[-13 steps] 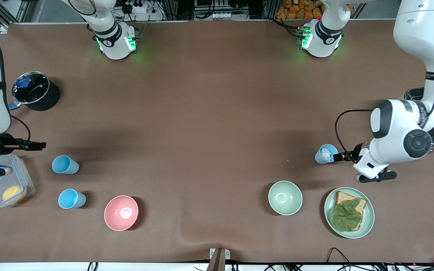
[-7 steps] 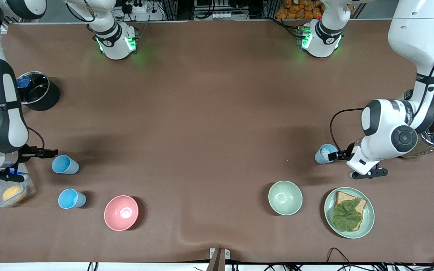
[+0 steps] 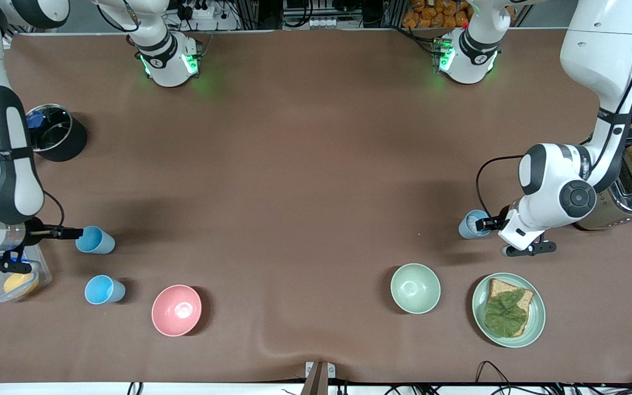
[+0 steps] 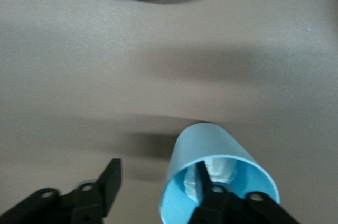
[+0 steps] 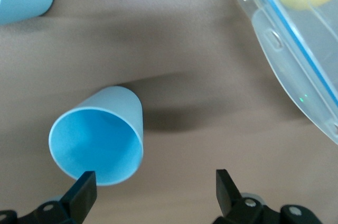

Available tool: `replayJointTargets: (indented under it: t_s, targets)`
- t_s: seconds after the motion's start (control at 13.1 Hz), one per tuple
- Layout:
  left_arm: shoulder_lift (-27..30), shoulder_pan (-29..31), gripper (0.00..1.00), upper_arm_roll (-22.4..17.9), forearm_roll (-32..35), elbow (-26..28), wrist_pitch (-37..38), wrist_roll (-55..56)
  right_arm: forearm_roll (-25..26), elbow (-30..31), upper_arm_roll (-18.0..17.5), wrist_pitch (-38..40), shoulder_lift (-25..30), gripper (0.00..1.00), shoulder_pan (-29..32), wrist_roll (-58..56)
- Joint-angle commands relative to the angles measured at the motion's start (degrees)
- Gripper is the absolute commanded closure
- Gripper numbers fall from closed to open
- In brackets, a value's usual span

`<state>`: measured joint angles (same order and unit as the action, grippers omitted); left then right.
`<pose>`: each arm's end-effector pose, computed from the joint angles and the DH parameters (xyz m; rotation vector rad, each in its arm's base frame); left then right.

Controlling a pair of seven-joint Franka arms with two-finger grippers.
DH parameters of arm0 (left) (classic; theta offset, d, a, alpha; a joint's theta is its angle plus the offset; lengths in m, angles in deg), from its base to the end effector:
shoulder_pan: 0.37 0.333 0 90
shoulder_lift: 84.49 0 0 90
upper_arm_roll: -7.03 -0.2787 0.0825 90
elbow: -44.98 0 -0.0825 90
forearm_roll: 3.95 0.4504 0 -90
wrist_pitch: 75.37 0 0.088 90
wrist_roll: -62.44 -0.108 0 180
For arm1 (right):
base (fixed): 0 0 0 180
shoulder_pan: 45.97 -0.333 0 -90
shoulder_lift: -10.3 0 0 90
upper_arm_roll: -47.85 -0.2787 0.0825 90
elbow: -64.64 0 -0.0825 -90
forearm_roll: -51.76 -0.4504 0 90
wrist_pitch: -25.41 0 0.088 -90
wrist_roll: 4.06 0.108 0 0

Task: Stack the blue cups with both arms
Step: 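Close the left gripper on its blue cup while the right gripper grasps its cup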

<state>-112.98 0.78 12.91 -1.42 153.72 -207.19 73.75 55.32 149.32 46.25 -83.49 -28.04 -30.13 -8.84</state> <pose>0.6475 -0.0536 0.1498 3.1298 0.1472 -0.1456 0.6956 -0.1833 0.1981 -3.1064 0.2203 0.3896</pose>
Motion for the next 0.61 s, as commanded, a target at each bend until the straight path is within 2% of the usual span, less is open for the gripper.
replayJointTargets:
  t_s: [0.0,0.23,0.46,0.54]
  targets:
    - [0.63,-1.67,1.00,0.18,-0.68,0.95,-0.89,0.20,0.13,-0.22,0.02,-2.01,-1.64,0.00,-0.11,-0.06]
    - [0.54,-2.29,1.00,0.27,-0.68,0.60,-0.89,0.29,0.13,-0.05,0.02,-3.51,-3.04,0.00,-0.02,-0.06]
    - [1.15,-3.86,1.00,2.55,-0.68,0.16,-0.89,3.60,-4.86,0.74,0.10,-3.86,-3.84,0.00,0.33,-0.15]
    - [1.24,-5.09,1.00,2.99,-0.68,-0.37,-0.72,6.58,-4.88,1.00,0.10,-4.21,-3.84,0.00,0.33,-0.15]
